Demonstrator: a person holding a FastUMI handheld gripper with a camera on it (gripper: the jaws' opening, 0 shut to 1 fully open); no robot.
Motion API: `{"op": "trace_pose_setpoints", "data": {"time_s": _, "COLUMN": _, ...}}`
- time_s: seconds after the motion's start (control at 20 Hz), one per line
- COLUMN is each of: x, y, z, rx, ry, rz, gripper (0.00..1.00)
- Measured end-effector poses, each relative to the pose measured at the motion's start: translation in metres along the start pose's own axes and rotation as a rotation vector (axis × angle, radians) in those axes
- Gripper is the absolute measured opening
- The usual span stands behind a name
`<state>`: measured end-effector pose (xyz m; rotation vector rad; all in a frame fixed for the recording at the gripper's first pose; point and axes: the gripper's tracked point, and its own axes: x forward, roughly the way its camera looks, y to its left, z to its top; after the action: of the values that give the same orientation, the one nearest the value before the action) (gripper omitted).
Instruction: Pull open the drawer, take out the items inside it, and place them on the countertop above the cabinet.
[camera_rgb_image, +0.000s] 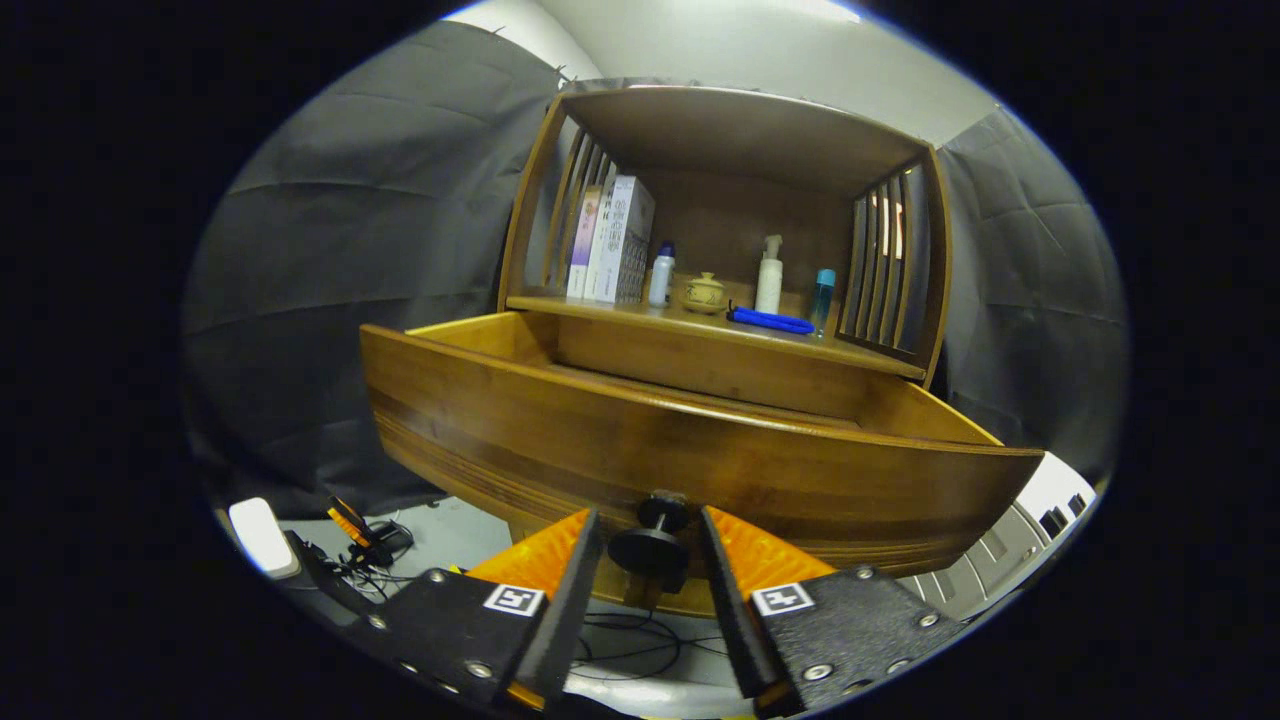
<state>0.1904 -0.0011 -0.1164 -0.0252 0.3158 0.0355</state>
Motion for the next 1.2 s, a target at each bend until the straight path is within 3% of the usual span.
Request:
{"op": "trace_pose_setpoints", "data": {"time_s": 0.1, "x": -0.014, "y": 0.011, "z": 0.023, "rx": 0.031, "ry": -0.057, "rz": 0.029, "gripper": 0.76}}
{"op": "trace_pose_setpoints", "data": {"time_s": 0.35, "x": -0.02, "y": -0.001, "z": 0.072, "rx": 0.013, "ry": -0.121, "rz": -0.004, "gripper": 0.89}}
{"op": "trace_pose_setpoints", "data": {"time_s": 0.7, "x": 0.012, "y": -0.015, "z": 0.105, "rx": 0.023, "ry": -0.006, "rz": -0.053, "gripper": 0.92}}
{"op": "trace_pose_setpoints", "data": {"time_s": 0.9, "x": 0.039, "y": -0.034, "z": 0.109, "rx": 0.055, "ry": 0.095, "rz": -0.124, "gripper": 0.93}}
{"op": "trace_pose_setpoints", "data": {"time_s": 1.2, "x": 0.083, "y": -0.034, "z": 0.086, "rx": 0.06, "ry": 0.284, "rz": -0.131, "gripper": 0.93}}
